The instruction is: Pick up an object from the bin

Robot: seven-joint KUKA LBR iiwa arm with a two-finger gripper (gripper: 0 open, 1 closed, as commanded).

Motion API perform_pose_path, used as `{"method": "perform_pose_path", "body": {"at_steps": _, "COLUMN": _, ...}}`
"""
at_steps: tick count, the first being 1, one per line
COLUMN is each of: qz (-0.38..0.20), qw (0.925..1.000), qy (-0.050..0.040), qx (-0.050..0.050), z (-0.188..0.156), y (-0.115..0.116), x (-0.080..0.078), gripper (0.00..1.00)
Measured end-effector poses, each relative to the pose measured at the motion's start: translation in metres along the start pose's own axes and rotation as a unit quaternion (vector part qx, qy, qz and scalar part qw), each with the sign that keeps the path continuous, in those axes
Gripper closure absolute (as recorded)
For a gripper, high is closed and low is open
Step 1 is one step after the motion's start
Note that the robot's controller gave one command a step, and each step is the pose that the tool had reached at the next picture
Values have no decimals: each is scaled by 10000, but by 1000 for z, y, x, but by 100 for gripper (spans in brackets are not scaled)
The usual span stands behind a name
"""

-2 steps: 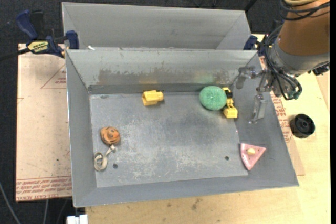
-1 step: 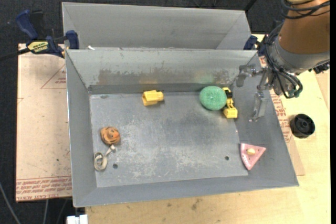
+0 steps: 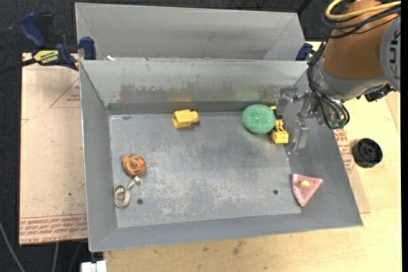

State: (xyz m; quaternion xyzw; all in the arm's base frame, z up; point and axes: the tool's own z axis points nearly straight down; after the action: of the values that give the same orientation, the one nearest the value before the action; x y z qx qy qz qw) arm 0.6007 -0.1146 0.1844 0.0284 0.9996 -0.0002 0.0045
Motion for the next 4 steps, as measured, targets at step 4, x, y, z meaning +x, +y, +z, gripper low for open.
{"method": "perform_pose_path", "body": {"at_steps": 4, "qz": -55, "qw": 10000, "qy": 33, "qx": -33, "z": 107, "y": 4, "x": -17, "gripper": 0}}
